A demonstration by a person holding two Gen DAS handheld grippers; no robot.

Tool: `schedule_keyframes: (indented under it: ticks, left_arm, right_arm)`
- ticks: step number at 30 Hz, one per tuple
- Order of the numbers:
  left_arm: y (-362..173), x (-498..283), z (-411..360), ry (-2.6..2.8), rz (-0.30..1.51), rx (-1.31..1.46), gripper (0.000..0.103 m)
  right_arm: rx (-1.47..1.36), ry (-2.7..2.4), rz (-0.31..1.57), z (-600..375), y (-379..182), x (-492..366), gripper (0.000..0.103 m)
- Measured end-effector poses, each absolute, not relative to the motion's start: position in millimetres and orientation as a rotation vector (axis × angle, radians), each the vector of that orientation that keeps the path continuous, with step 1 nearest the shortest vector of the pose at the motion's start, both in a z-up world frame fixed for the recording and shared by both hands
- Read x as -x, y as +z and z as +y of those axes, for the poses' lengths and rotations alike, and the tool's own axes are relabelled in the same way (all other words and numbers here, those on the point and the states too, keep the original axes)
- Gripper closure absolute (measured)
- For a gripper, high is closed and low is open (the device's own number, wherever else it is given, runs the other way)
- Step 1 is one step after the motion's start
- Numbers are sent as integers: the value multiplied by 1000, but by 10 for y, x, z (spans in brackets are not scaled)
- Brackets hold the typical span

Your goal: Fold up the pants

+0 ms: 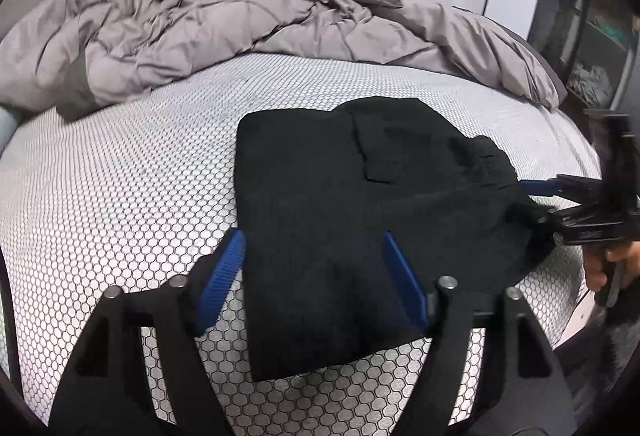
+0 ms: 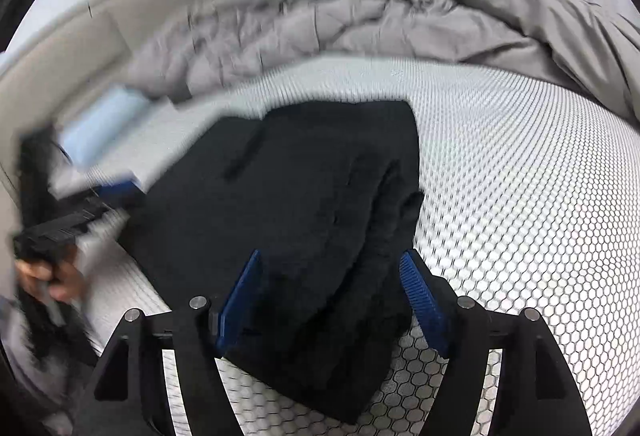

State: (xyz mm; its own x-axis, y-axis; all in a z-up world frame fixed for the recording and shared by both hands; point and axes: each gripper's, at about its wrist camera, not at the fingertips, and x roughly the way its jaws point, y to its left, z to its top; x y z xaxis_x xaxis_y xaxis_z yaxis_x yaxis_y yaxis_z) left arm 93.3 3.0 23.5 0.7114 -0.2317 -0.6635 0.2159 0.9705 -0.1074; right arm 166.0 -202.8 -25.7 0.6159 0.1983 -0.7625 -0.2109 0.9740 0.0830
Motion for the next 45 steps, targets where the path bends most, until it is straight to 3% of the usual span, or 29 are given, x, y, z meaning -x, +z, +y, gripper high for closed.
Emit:
schedule_keyframes:
  ticks: [8, 15, 21, 36, 45]
  left_arm:
    - [-55, -990, -84, -232, 842, -54, 29]
    - [65, -886, 60, -201, 780, 4, 25]
    - [267, -660, 53, -152, 656, 76, 0]
    - [378, -344, -270, -163, 560, 14, 1]
    - [351, -384, -315, -193, 555, -1, 1]
  right_arm:
    - [57, 172, 924, -2228, -342, -1587, 18]
    - [64, 118, 834, -2276, -168, -1397, 17]
    - [34, 187, 714, -2130, 55, -1173, 2]
    - [55, 212, 495, -1838, 193, -695, 0]
    - [-8, 156, 515, -1892, 95, -777, 0]
